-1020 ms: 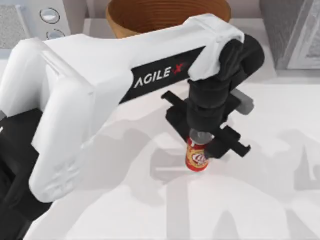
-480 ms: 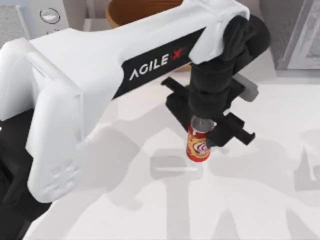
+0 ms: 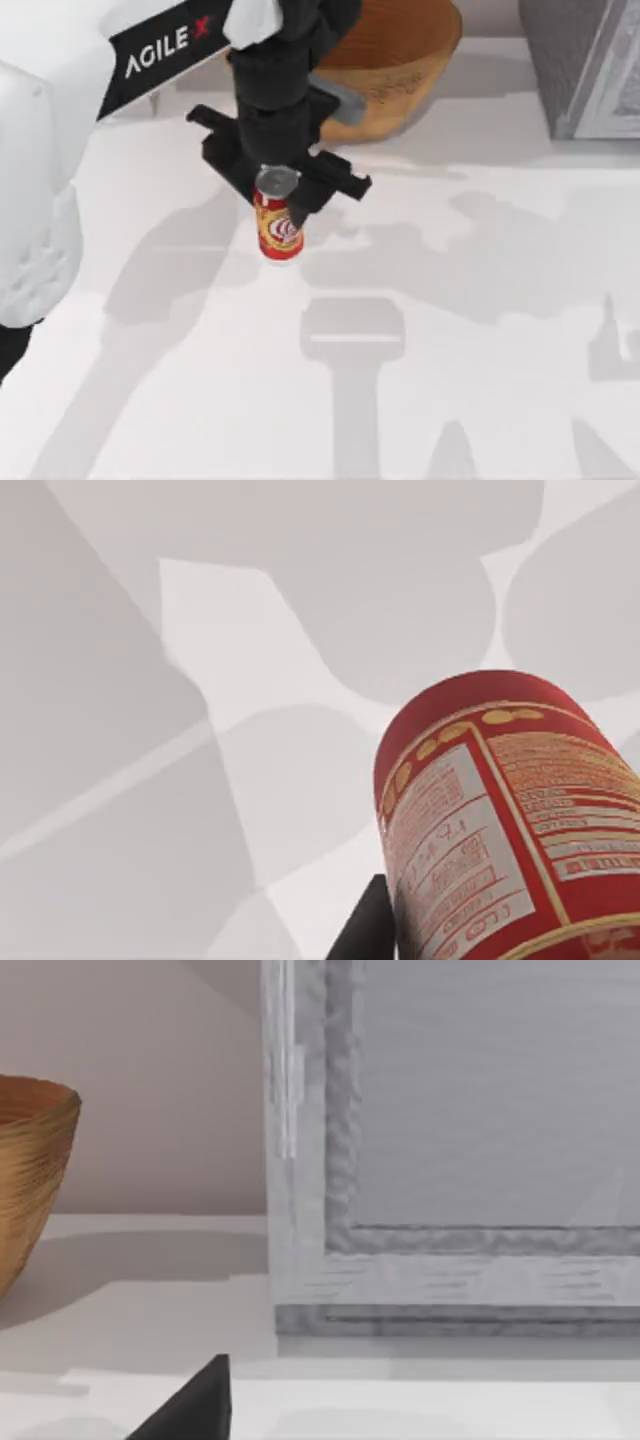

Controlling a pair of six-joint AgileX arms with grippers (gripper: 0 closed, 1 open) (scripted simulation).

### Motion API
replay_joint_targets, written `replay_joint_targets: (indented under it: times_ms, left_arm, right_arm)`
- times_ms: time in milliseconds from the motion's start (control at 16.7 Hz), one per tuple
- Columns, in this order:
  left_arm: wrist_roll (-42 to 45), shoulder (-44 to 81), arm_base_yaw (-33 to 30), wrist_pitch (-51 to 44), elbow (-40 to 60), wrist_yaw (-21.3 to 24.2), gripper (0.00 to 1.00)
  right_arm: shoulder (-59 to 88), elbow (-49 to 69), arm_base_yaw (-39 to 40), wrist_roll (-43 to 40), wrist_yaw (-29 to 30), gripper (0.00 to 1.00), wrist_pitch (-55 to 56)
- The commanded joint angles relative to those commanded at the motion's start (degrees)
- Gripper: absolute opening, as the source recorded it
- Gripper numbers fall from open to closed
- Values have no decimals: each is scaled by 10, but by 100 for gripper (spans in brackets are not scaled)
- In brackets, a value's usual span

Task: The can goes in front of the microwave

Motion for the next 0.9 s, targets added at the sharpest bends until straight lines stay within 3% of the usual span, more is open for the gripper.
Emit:
replay_joint_targets:
  times_ms: [480, 660, 900]
  left_arm:
    - [68, -63, 342, 30, -86, -2, 0]
    - [82, -77, 399, 37, -106, -3, 0]
    - [84, -79, 406, 38, -109, -3, 0]
  right_arm:
    - [0, 0, 0, 0, 0, 100, 0]
    - [0, 0, 0, 0, 0, 100, 0]
    - [0, 0, 0, 0, 0, 100, 0]
